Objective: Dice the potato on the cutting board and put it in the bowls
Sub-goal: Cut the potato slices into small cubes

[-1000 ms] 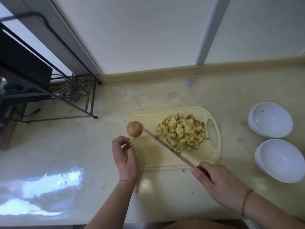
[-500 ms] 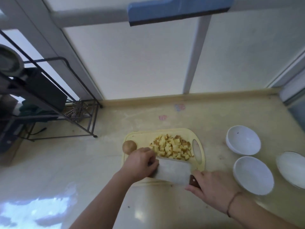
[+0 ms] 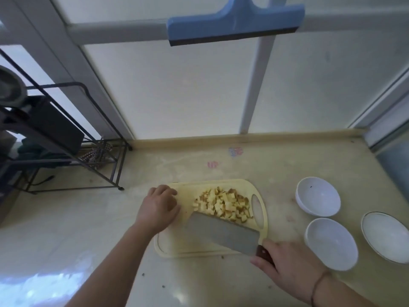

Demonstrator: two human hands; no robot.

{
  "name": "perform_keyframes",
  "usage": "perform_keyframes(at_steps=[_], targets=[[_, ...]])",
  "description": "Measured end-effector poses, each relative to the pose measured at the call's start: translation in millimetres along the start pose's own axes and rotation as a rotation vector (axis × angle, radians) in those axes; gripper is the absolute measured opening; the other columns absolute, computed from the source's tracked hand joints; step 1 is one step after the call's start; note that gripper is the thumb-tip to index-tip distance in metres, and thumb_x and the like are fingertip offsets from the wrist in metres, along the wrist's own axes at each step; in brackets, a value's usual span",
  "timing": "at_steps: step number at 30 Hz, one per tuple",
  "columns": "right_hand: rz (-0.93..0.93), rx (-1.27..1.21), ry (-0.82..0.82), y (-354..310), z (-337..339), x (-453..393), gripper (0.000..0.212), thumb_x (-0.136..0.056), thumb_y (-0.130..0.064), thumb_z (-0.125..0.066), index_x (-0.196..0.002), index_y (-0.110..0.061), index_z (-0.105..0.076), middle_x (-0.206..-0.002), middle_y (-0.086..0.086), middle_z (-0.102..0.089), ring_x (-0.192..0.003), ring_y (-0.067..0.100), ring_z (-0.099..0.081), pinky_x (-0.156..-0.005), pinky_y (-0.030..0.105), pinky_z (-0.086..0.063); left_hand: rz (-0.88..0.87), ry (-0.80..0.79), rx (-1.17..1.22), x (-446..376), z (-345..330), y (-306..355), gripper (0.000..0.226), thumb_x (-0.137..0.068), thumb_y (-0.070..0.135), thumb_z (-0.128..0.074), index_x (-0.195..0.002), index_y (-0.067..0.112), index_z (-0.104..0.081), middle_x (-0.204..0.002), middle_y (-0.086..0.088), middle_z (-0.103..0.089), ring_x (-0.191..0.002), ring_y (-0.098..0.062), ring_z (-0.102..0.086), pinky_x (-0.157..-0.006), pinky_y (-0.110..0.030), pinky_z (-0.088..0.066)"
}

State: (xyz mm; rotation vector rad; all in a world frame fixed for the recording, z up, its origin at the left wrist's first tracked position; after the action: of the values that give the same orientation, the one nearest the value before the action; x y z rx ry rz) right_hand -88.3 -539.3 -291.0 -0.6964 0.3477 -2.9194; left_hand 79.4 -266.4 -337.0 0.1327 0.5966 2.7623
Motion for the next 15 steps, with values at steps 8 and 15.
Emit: perform_keyframes(at_steps=[8, 15], targets=[[-0.191, -0.460, -0.029, 6.4, -3.3, 1.0, 0.045, -0.096, -0.061, -0.044, -0.068, -0.026, -0.044, -0.060, -0.003, -0.052, -0.057, 0.006, -0.050, -0.062, 0.022, -0.042, 0.035, -0.087, 0.013, 18.3, -14.1, -14.5, 0.051, -0.081, 0.029, -0.078, -0.127, 0.014, -0.062, -0.128, -0.004, -0.055, -0.115, -0.027, -0.049, -0.099, -0.038, -0.048], [-0.269, -0.882, -0.172, -27.9, -43.8, -20.1, 0.042, -0.100, -0.047, -0.050, -0.070, -0.018, -0.047, -0.043, -0.008, -0.046, -0.040, 0.005, -0.039, -0.045, 0.021, -0.033, 0.029, 0.020, -0.071, 73.2, -39.8, 24.6, 0.047, -0.075, 0.052, -0.057, -0.110, 0.020, -0.061, -0.106, -0.002, -0.059, -0.087, -0.026, -0.060, -0.073, -0.039, -0.054]])
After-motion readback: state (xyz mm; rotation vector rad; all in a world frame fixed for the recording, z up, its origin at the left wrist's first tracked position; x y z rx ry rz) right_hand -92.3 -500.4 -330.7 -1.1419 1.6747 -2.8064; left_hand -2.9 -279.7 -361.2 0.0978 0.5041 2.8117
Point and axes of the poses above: each hand's wrist, its own x-axis away from the middle knuckle, its own z-axis out of the back of the hand, y = z × x, the point moved 9 cm from there along -x, towards the middle knuckle
